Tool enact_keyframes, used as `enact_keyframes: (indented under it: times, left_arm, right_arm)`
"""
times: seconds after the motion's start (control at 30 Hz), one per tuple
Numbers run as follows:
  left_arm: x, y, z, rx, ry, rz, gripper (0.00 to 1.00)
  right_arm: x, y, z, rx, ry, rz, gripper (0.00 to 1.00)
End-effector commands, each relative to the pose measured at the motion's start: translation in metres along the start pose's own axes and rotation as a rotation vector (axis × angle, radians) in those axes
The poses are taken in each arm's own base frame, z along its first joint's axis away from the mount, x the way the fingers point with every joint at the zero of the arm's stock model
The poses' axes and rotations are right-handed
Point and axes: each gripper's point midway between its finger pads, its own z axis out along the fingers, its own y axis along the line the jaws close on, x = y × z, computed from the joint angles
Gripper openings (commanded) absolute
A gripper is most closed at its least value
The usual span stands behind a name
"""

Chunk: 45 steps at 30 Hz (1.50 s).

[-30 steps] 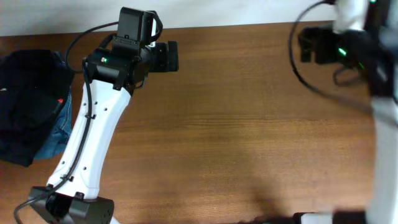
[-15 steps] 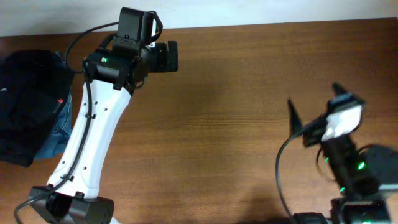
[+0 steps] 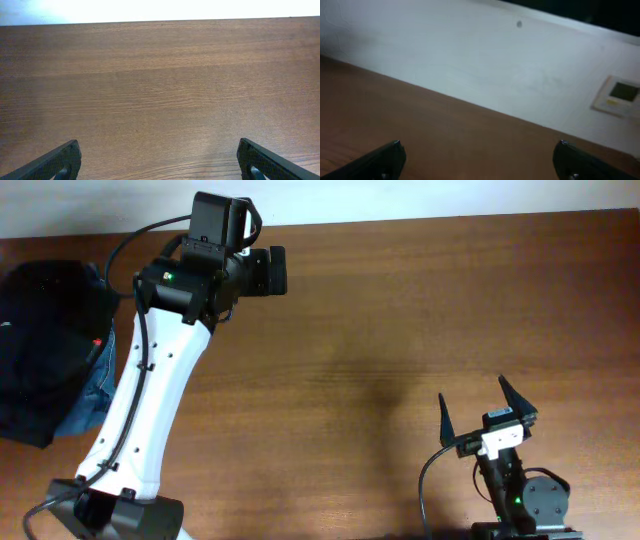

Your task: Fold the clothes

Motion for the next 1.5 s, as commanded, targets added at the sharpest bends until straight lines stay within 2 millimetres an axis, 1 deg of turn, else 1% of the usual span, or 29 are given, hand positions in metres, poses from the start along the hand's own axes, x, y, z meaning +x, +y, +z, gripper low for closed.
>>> enact_keyframes:
  times: [0.0, 0.13, 0.3, 1.13, 1.27, 1.37, 1.43, 1.47]
  left_arm:
    - [0.000, 0.001, 0.002, -0.008, 0.001, 0.016, 0.99]
    - [0.000, 0.001, 0.002, -0.008, 0.001, 0.016, 0.99]
    - [0.000, 0.001, 0.002, -0.008, 0.001, 0.016, 0.99]
    - [0.000, 0.001, 0.002, -0.009, 0.002, 0.016, 0.99]
    - [0.005, 0.013, 0.001, -0.070, 0.018, 0.019, 0.99]
    - [0.012, 0.016, -0.007, -0.079, 0.040, 0.022, 0.99]
    - [0.009, 0.015, -0.017, -0.074, 0.020, 0.021, 0.99]
    - [0.005, 0.015, -0.025, -0.070, 0.001, 0.019, 0.99]
  right_arm:
    - [0.015, -0.006, -0.001, 0.047, 0.016, -0.001, 0.99]
    - [0.035, -0.007, 0.000, 0.071, 0.052, 0.093, 0.99]
    - [0.057, -0.002, -0.002, 0.060, 0.143, 0.118, 0.99]
    - [0.056, 0.000, -0.002, 0.050, 0.137, 0.128, 0.99]
    - [0.056, 0.000, -0.002, 0.050, 0.137, 0.128, 0.99]
    - [0.056, 0.000, -0.002, 0.050, 0.137, 0.128, 0.99]
    - [0.056, 0.000, -0.002, 0.050, 0.137, 0.128, 0.99]
    - [0.056, 0.000, -0.002, 0.050, 0.137, 0.128, 0.99]
